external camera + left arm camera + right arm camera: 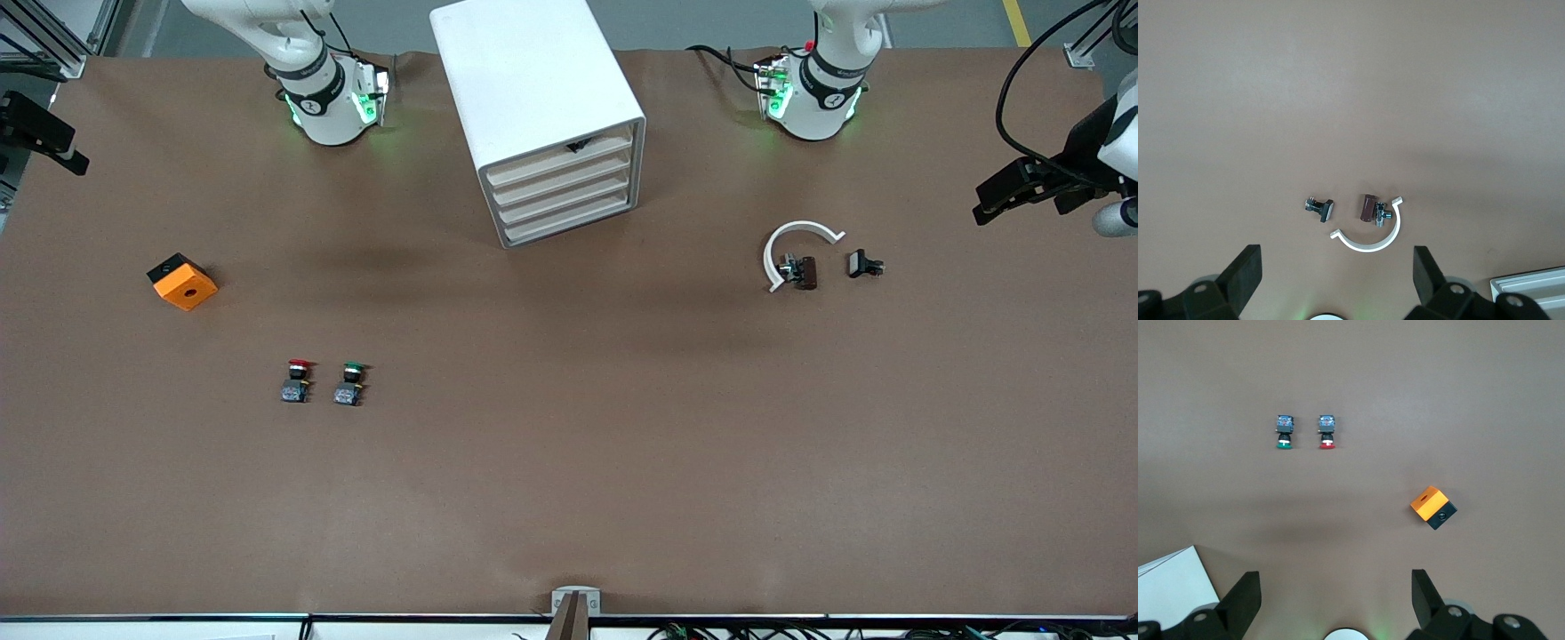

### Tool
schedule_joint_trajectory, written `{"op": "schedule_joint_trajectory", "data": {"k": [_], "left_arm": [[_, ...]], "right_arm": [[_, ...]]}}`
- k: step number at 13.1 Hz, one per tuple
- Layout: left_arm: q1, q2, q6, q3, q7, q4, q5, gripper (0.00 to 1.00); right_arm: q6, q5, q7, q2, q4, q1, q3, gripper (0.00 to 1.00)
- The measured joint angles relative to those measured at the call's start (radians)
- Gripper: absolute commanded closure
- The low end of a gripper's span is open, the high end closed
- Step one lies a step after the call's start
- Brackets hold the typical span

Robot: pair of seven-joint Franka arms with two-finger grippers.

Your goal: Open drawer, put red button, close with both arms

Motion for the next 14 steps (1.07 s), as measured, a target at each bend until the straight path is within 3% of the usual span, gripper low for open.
{"op": "schedule_joint_trajectory", "data": {"k": [5, 9, 14], "left_arm": [[0.001, 0.013, -0.004, 0.0, 0.0, 0.0, 0.0, 0.0], [-0.004, 0.096, -0.008, -0.001, -0.025, -0.003, 0.0, 0.0], [-0.056, 0.282, -0.007, -0.057, -0.462, -0.003, -0.002, 0.0]], "right_arm": [[0.0, -0.019, -0.004, 0.0, 0.0, 0.001, 0.004, 0.0], [0.0, -0.02, -0.004, 0.0, -0.001, 0.001, 0.004, 0.0], [0.0, -0.019, -0.004, 0.0, -0.002, 0.001, 0.004, 0.0]]}}
